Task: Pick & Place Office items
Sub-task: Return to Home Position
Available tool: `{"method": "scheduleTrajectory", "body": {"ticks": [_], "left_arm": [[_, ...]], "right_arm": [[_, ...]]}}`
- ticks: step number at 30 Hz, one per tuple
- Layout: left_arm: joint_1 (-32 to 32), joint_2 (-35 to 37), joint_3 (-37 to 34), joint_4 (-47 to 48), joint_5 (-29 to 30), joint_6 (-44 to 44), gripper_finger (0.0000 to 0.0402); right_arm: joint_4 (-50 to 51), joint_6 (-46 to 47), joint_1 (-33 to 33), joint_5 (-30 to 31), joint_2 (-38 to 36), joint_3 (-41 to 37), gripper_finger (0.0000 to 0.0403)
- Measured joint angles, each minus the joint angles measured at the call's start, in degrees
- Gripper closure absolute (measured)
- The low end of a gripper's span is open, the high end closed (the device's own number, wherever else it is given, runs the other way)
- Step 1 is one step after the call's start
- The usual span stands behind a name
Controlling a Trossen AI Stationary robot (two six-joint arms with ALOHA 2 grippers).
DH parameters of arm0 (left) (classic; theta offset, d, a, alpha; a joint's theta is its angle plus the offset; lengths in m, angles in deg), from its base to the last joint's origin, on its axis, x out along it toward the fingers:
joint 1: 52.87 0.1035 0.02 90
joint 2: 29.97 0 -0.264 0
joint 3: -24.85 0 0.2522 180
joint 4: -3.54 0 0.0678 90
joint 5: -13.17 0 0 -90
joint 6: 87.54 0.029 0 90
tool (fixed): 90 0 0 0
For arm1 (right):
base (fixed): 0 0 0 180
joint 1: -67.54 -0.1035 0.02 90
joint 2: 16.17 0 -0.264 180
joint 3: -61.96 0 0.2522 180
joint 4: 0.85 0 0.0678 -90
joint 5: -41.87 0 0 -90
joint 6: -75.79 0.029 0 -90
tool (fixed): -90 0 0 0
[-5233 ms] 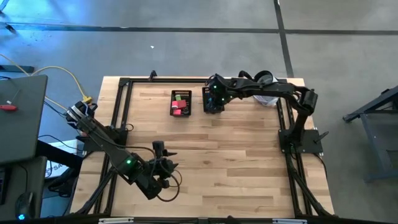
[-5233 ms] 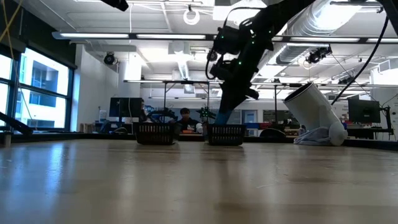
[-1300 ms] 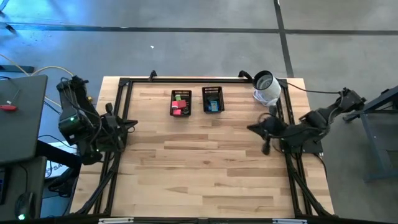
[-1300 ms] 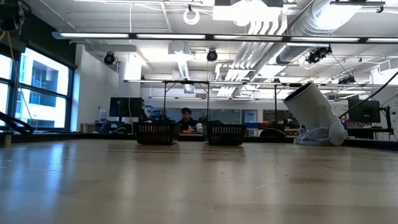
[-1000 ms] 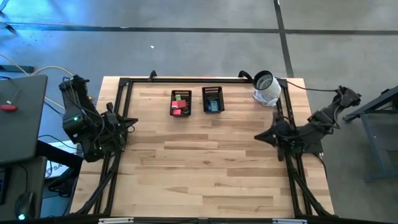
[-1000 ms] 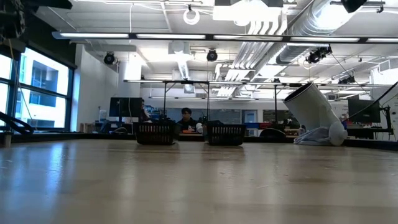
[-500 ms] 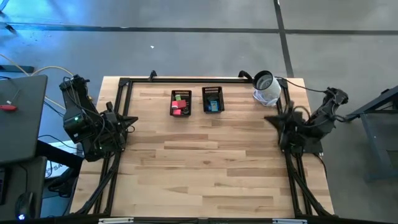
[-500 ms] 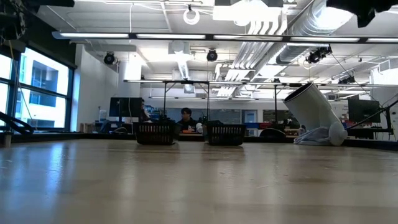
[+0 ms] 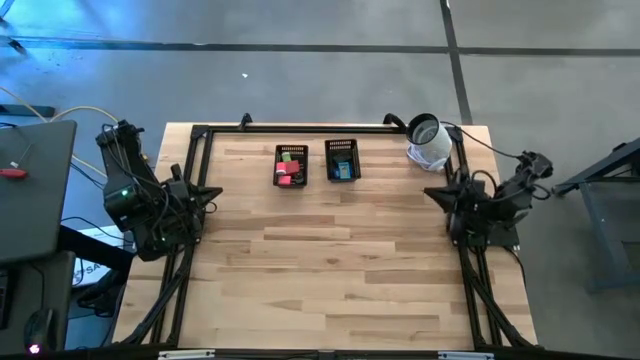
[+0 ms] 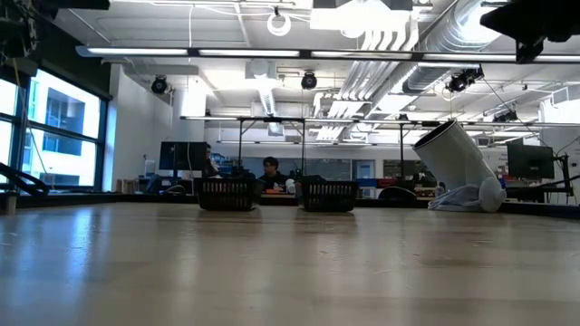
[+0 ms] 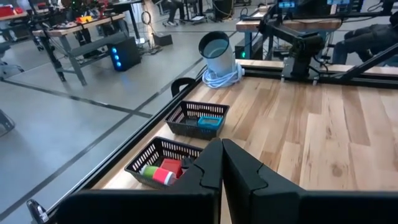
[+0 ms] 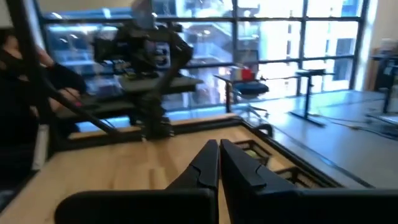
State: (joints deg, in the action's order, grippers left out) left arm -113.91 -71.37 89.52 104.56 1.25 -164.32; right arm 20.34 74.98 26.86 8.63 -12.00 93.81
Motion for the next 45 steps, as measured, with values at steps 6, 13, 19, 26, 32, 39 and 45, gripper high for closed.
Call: {"method": "scheduleTrajectory", "body": {"ticks": [6, 13, 19, 26, 32, 39, 45], "left_arm": [[0.0, 0.0, -1.2, -0.4, 0.2, -1.1, 0.0401], [0.0, 0.0, -1.4, -1.0, 0.2, -1.2, 0.0401], [0.0, 0.0, -3.0, -1.8, 0.1, -1.7, 0.0401], [0.0, 0.0, -3.8, -2.7, 0.2, -2.8, 0.0401], [0.0, 0.0, -3.8, -3.2, 0.2, -2.8, 0.0401], [0.0, -0.3, -4.0, -3.9, 0.0, -2.6, 0.0401], [0.0, -0.5, -4.3, -4.2, -0.2, -2.6, 0.0401]], "right_arm": [[-7.1, -0.9, 1.6, -5.5, -1.3, -6.0, 0.0401], [-8.1, -0.1, 3.6, -14.4, -1.3, -6.8, 0.0401], [-8.5, 0.3, 6.2, -25.7, -1.3, -10.2, 0.0401], [-11.3, 2.5, 10.4, -35.2, -1.3, -14.1, 0.0401], [-11.4, 2.4, 15.2, -44.6, -1.3, -14.4, 0.0401], [-10.9, 4.5, 21.1, -49.7, -1.8, -17.5, 0.0401], [-11.1, 6.5, 25.1, -55.1, -2.4, -17.5, 0.0401]]}}
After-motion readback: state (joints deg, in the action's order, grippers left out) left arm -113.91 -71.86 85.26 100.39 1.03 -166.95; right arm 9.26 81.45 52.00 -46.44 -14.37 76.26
